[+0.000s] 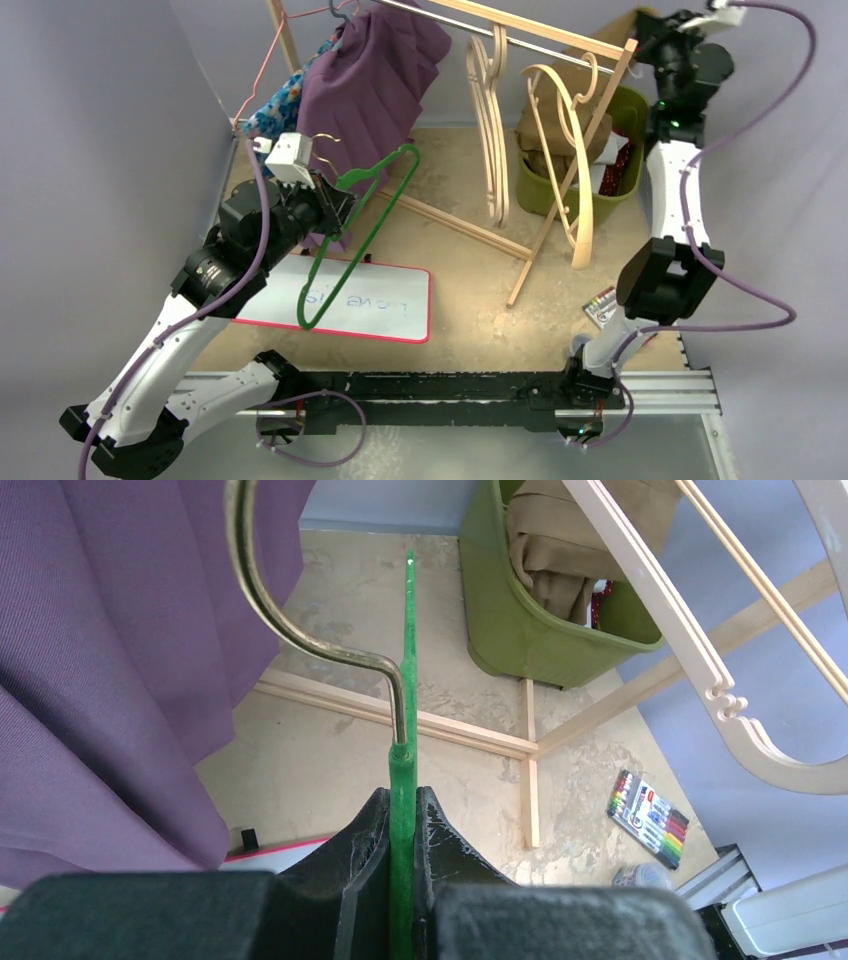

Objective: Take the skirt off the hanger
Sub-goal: Place the skirt in the bin.

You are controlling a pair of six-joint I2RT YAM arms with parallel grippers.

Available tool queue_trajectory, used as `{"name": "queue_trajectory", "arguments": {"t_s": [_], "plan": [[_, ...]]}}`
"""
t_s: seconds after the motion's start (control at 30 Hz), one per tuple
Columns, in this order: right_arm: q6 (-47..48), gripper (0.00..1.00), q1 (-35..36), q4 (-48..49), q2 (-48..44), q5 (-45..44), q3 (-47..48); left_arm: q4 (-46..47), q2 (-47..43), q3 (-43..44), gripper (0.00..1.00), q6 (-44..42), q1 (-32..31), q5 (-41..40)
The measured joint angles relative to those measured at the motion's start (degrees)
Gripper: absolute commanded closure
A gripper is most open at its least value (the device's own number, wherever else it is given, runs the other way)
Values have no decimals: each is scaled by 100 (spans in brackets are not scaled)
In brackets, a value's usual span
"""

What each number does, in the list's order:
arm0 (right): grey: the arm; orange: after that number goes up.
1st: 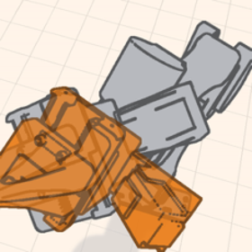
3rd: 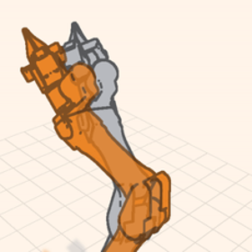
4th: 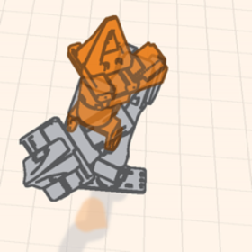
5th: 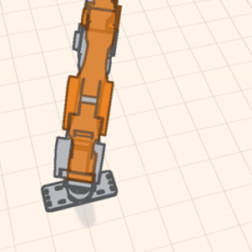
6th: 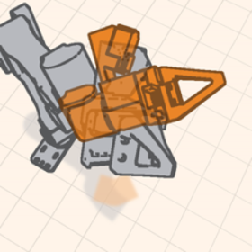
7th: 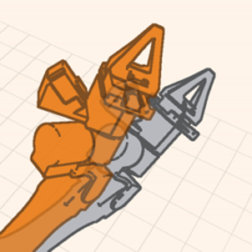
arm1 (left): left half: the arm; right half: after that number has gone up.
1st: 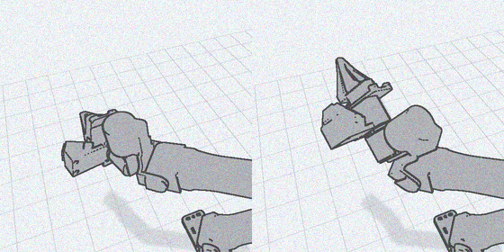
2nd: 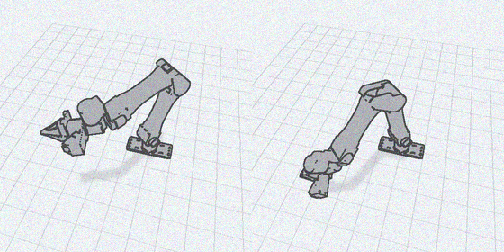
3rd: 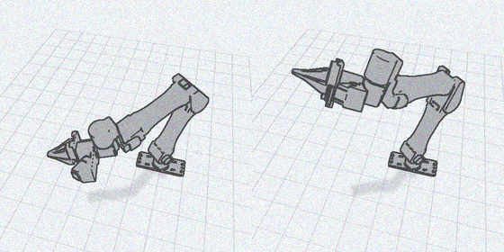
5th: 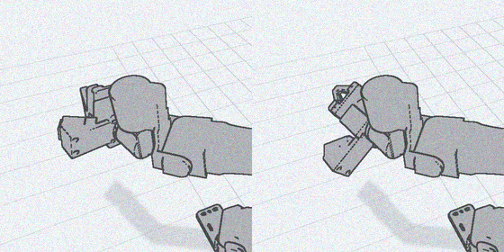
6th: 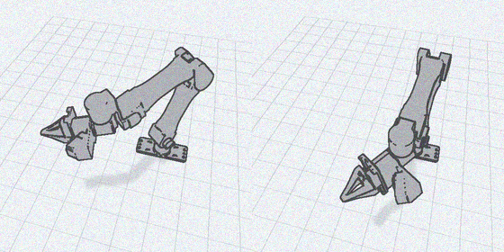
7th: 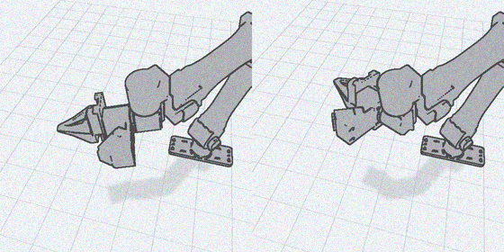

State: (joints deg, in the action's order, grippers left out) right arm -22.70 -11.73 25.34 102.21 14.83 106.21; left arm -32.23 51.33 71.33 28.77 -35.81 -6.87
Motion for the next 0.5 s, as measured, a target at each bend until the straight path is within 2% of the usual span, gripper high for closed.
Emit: {"name": "queue_trajectory", "arguments": {"t_s": [0.17,0.33,0.5], "plan": [[138,100,-614,-140,-481,-476,-990,0,-4,0,100,17,0,4],[376,100,-503,-74,-955,-741,-2531,0,-2,0,100,20,0,22],[538,100,-439,-326,-656,-778,-2809,0,48,0,100,59,0,68]]}}
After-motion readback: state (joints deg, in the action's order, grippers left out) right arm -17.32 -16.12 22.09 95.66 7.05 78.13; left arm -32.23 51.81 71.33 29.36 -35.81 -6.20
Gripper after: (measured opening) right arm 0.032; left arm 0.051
